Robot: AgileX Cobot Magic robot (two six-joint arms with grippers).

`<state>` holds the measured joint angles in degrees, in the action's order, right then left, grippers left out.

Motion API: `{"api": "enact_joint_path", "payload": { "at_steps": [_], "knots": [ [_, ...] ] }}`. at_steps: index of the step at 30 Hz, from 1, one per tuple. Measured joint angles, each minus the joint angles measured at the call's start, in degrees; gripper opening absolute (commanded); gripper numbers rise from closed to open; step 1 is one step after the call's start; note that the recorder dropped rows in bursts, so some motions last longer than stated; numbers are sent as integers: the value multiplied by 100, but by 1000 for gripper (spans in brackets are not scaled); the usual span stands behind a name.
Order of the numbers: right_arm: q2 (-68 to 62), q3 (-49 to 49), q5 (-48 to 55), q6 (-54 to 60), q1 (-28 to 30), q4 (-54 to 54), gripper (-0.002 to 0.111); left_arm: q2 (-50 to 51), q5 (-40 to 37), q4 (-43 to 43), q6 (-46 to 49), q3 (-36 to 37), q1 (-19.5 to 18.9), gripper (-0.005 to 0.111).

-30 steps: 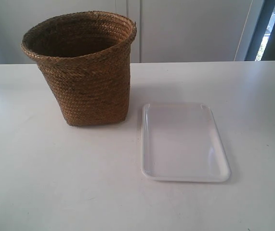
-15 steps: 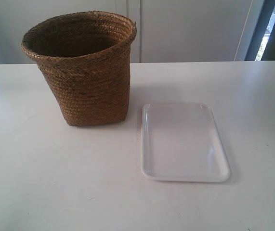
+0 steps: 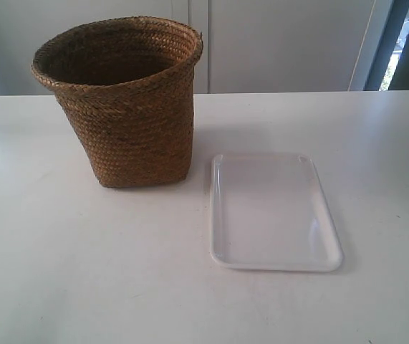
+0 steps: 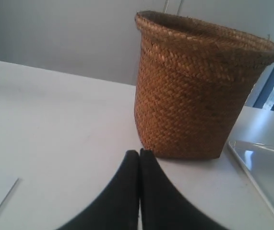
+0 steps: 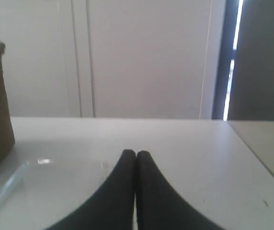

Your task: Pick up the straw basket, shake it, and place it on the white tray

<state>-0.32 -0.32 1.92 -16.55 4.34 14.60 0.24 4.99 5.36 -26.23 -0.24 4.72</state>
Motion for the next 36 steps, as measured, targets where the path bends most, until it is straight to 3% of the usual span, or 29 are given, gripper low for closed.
{"api": "enact_joint_path", "payload": {
  "at_steps": [5, 11, 18, 24, 30, 33, 35, 36],
  "knots": [
    [0, 0, -785, -141, 0, 0, 0, 0, 220, 0, -84, 0, 0, 0],
    [0, 0, -1346, -948, 0, -28, 0, 0, 1102, 0, -375, -25, 0, 0],
    [0, -161, -2177, -1696, 0, -156, 0, 740, 1421, -194, -47, -937, 0, 0],
    [-797, -1242, -2241, -1790, 0, -310, 0, 2484, 1907, -1608, 1620, -2189, 0, 0],
    [-2873, -2847, -2312, -1595, 0, -310, 0, 4573, 1976, -2412, 2769, -3671, 0, 0],
    [-4216, -3655, -2289, -1549, 0, -310, 0, 5572, 1582, -2513, 2890, -4571, 0, 0],
    [-5754, -4652, -1780, -1537, 0, -310, 0, 6473, 813, -2538, 3040, -5510, 0, 0],
    [-6597, -5294, -1056, -1537, -19, -310, 0, 7033, 148, -2538, 3150, -6191, 0, 0]
  ]
}}
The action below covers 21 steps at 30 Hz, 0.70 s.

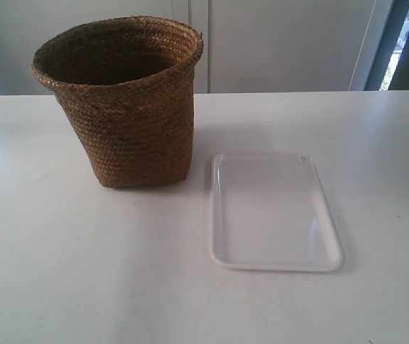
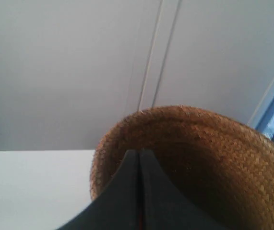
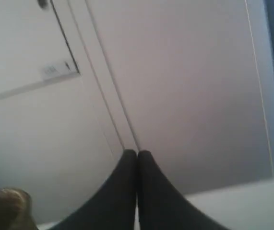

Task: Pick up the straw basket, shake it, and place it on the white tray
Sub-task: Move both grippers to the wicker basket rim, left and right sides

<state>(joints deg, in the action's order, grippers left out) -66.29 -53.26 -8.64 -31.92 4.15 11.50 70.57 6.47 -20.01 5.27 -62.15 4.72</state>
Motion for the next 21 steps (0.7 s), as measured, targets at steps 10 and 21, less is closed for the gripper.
{"api": "enact_joint_path", "payload": {
  "at_steps": [10, 21],
  "knots": [
    [-1990, -3123, 3721, 3280, -1114, -1873, 0, 2096, -3465, 675, -381, -2937, -525, 0],
    [-3519, -4900, 5000, 3839, -1477, -3122, 6, 3016, -4603, 618, -482, -4201, -931, 17]
  ]
}}
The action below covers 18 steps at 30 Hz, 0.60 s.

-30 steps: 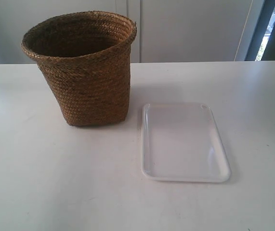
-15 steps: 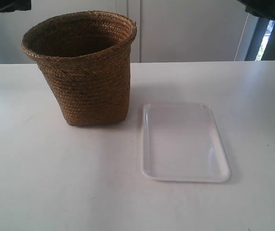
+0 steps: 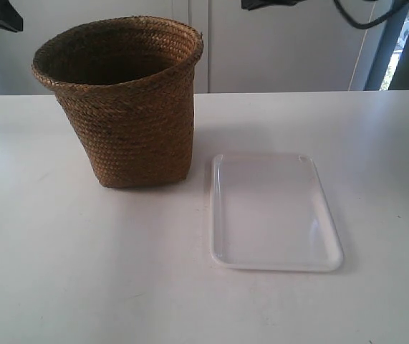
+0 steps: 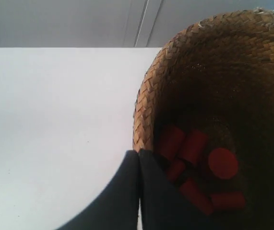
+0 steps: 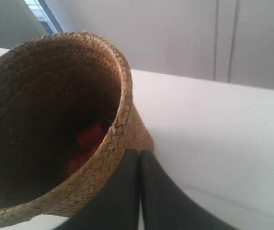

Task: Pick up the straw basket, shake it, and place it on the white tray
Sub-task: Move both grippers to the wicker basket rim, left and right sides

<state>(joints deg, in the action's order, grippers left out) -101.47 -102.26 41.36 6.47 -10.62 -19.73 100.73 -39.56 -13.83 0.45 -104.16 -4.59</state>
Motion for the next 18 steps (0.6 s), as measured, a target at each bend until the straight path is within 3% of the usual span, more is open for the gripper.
{"api": "enact_joint_path", "payload": {
  "at_steps": [3, 4, 7, 14, 18],
  "knots": [
    [-574, -275, 156, 447, -12, -891, 25, 10, 0, -69, 37, -72, 0, 45],
    [-668, -335, 170, 553, -12, -1046, 40, 22, -14, -97, 52, -72, 0, 53],
    [-1016, -549, 179, 743, -23, -1297, 70, 147, -53, -400, 290, -77, 0, 59],
    [-1359, -666, 39, 1002, -157, -1369, 72, 623, -2, -837, 538, -87, 0, 59],
    [-1434, -666, -470, 1017, -387, -1389, 67, 824, 61, -946, 563, -87, 0, 59]
  ]
}}
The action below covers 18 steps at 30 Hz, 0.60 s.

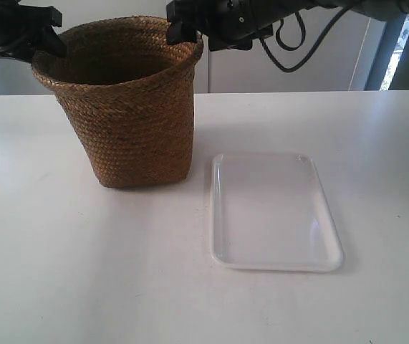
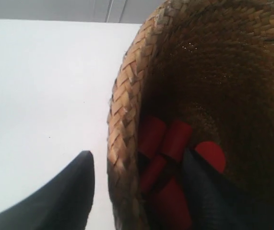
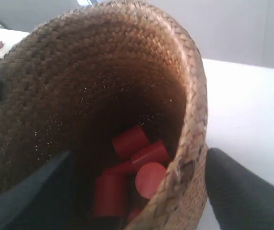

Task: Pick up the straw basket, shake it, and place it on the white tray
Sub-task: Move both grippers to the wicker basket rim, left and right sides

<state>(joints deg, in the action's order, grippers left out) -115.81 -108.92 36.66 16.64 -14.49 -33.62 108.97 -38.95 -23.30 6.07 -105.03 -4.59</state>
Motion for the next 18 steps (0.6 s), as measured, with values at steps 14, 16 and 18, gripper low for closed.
{"api": "enact_joint_path", "payload": {
  "at_steps": [14, 16, 18],
  "knots": [
    [-421, -5, -516, -11, -36, 12, 65, 65, 82, -123, 10, 0, 0, 59],
    [-519, -5, -594, -11, -36, 12, 65, 65, 40, -123, 10, 0, 0, 59],
    [-561, -24, -674, -38, -36, 12, 65, 65, -25, -123, 10, 0, 0, 59]
  ]
}}
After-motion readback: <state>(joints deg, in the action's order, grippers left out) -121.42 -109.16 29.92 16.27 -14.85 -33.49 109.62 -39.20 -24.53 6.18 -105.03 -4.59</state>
